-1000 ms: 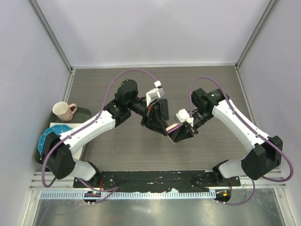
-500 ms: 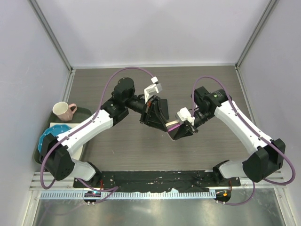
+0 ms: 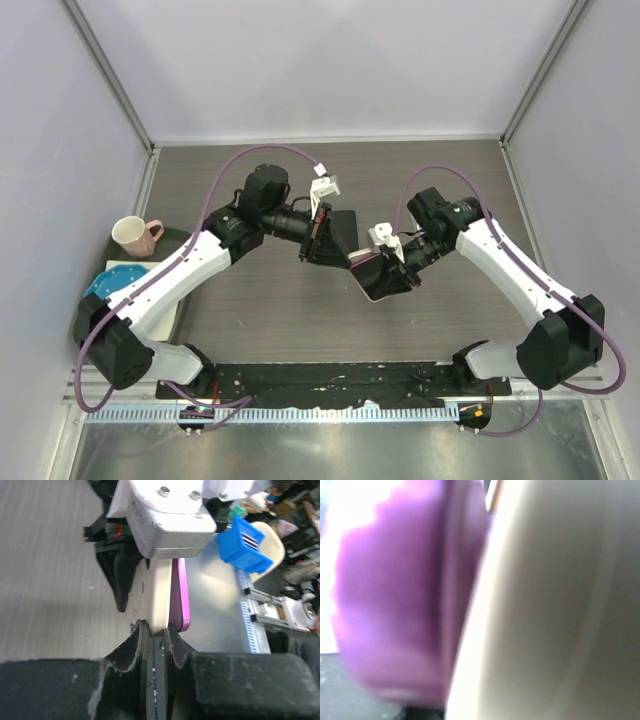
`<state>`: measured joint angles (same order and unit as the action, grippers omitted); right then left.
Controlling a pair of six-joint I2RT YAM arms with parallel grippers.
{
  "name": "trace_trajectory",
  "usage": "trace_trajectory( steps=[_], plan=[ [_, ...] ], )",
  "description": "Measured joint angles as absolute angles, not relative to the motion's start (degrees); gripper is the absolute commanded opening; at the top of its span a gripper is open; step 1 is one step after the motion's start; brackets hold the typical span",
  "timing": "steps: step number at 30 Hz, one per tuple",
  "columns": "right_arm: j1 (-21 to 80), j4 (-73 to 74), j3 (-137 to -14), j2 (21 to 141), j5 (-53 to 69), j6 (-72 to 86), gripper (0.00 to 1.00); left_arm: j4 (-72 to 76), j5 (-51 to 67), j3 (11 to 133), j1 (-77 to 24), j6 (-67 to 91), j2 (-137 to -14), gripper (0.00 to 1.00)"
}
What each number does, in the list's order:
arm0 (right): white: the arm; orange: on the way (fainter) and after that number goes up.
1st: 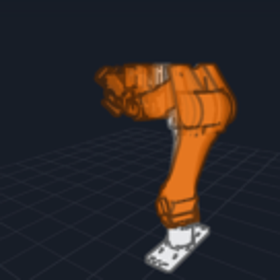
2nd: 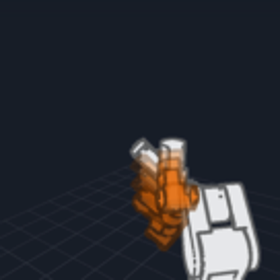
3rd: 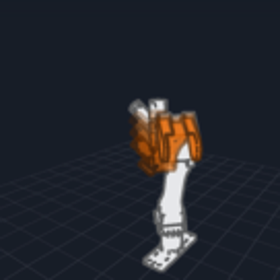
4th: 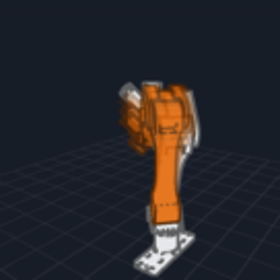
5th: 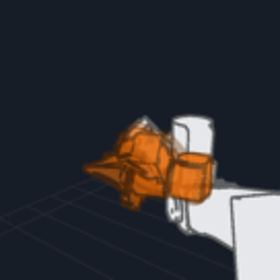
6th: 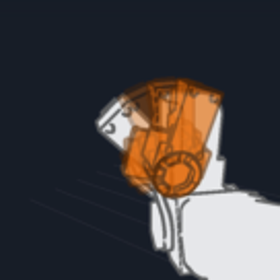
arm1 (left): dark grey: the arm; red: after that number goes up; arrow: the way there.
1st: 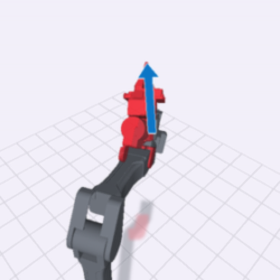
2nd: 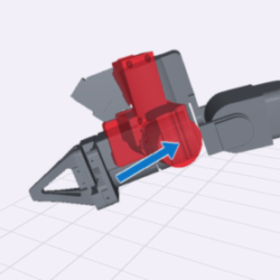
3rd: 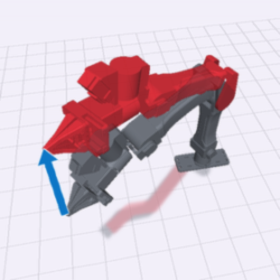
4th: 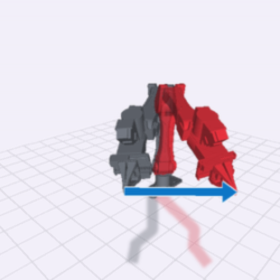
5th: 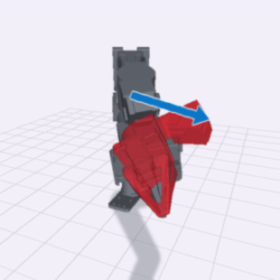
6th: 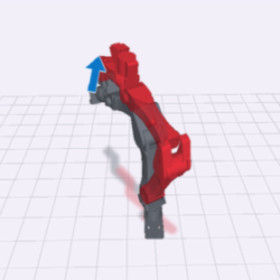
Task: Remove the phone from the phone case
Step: Remove the phone case from the phone.
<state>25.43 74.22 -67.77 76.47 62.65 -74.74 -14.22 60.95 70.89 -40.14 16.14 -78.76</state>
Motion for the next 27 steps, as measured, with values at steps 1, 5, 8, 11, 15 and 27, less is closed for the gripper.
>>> trace_trajectory(
  steps=[1,5,8,11,15,27],
  plan=[
    [25.36,73.38,-67.42,76.47,62.06,-73.34,0.01,-15.88,59.05,71.13,-40.14,15.25,-78.67,0.0],
    [25.3,69.52,-65.67,76.49,58.98,-67.51,0.01,-20.45,52.36,71.26,-40.56,11.92,-78.56,0.04],
    [25.3,68.36,-64.86,77.21,56.8,-64.93,0.01,-22.79,48.42,71.26,-41.23,10.04,-79.13,0.08],
    [25.32,68.51,-64.82,78.89,55.29,-64.27,0.01,-24.45,45.95,71.26,-41.65,8.64,-80.07,0.13],
    [25.32,69.08,-64.64,81.1,54.15,-64.38,0.01,-26.3,44.42,71.26,-42.02,7.38,-81.58,0.19],
    [27.53,68.99,-63.96,81.8,61.71,-66.02,0.01,-16.64,51.27,71.0,-43.22,9.78,-82.83,0.0]
  ],
)
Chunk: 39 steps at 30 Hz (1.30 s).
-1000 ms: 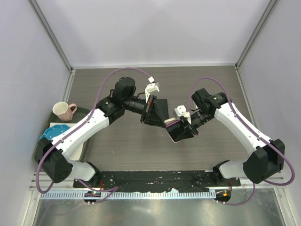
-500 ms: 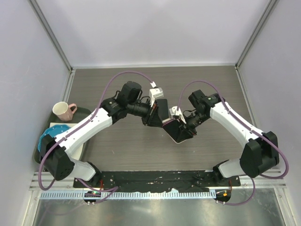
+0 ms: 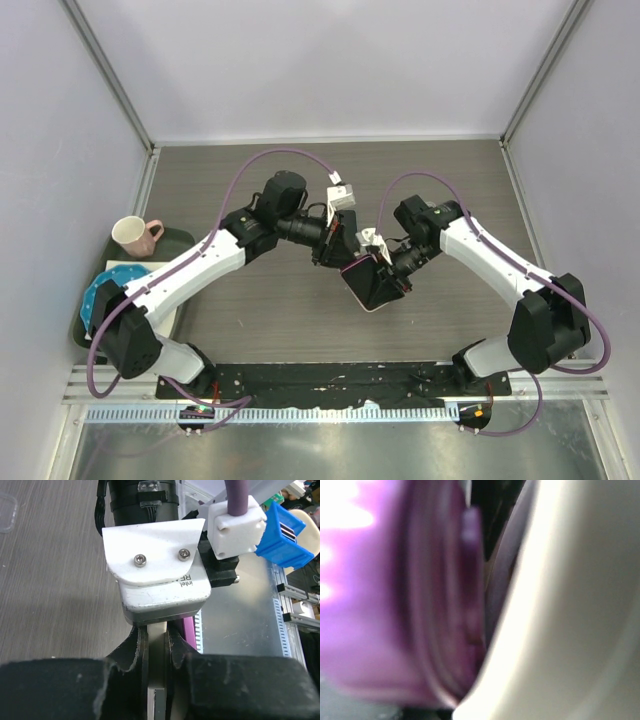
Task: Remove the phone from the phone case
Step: Remove the phone case from the phone.
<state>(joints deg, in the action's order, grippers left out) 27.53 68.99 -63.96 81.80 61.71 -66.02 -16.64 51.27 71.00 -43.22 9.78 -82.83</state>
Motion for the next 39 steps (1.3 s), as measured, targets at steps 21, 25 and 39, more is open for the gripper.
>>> trace_trajectory(
  steps=[21,25,39],
  plan=[
    [28.53,69.8,-65.82,87.7,57.19,-69.58,0.12,-8.47,52.97,60.86,-41.15,1.1,-79.96,0.0],
    [29.15,65.39,-63.46,91.35,56.4,-70.94,0.14,-7.55,51.83,56.69,-40.58,-2.94,-80.03,0.0],
    [29.26,59.68,-60.9,96.18,58.65,-73.41,0.34,-8.6,53.19,49.41,-39.86,-13.85,-81.32,0.0]
  ],
)
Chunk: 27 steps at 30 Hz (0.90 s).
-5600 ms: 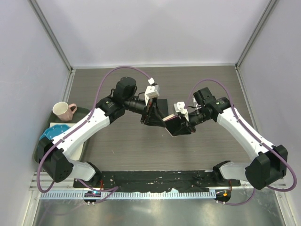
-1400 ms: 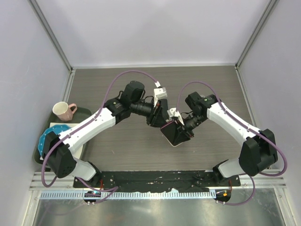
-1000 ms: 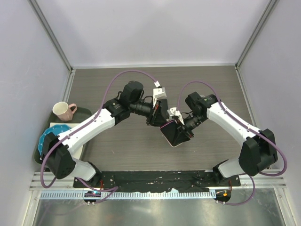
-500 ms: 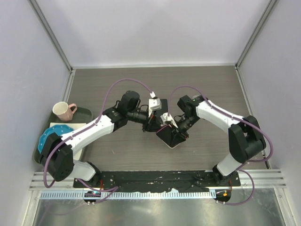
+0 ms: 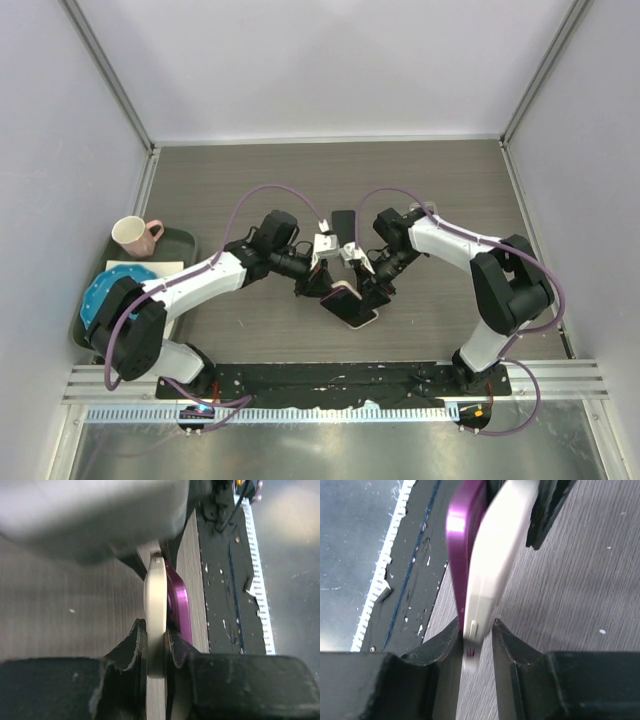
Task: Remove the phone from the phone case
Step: Remove the phone case from the phone.
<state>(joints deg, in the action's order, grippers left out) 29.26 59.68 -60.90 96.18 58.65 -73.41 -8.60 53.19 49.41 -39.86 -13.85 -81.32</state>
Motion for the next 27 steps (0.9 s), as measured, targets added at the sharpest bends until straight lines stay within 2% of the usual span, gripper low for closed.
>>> trace_trajectory(
  steps=[7,15,19,22,27],
  plan=[
    [29.12,59.16,-61.19,99.24,62.48,-73.52,0.35,-11.86,53.6,47.7,-39.59,-15.59,-83.02,0.0],
    [28.38,54.04,-60.93,99.18,61.12,-68.01,0.45,-9.65,49.65,46.63,-38.79,-12.12,-82.98,0.0],
    [26.79,46.26,-59.18,94.48,56.45,-59.18,0.49,-8.67,46.19,45.98,-37.39,-8.23,-82.89,0.0],
    [25.85,41.91,-59.11,90.56,53.19,-54.83,0.58,-8.54,44.27,45.76,-36.34,-5.82,-82.74,0.0],
    [25.32,35.7,-58.3,83.77,48.4,-47.75,0.62,-8.36,40.1,45.54,-34.04,-0.12,-82.15,0.0]
  ],
)
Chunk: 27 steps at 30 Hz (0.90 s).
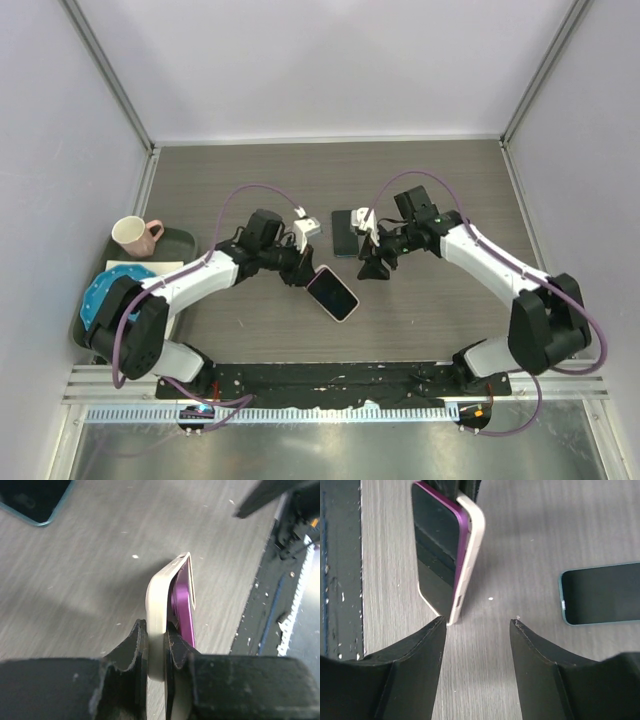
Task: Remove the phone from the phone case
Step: Remove the phone case from the phone.
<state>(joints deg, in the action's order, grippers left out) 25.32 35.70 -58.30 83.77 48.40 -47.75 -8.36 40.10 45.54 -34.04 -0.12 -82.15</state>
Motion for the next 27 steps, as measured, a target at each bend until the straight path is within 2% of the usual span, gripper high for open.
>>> trace_trajectory(
  steps=[1,7,9,20,27],
  plan=[
    [25.34,34.41,-57.78,82.15,47.75,-46.26,0.69,-8.29,38.96,45.54,-33.23,1.3,-81.97,0.0],
    [27.18,23.44,-53.19,72.36,41.85,-36.32,0.75,-6.61,32.77,45.28,-28.05,8.45,-80.99,0.0],
    [29.04,20.51,-52.36,71.07,40.18,-34.04,0.82,-6.13,31.46,45.04,-26.92,10.02,-80.49,0.0],
    [38.87,8.01,-51.94,78.94,33.19,-24.99,0.87,-4.93,30.02,44.4,-25.1,13.61,-80.01,0.0],
    [42.92,7.27,-56.42,87.42,28.34,-23.59,0.87,-3.22,30.02,43.4,-24.1,14.61,-80.01,0.0]
  ],
)
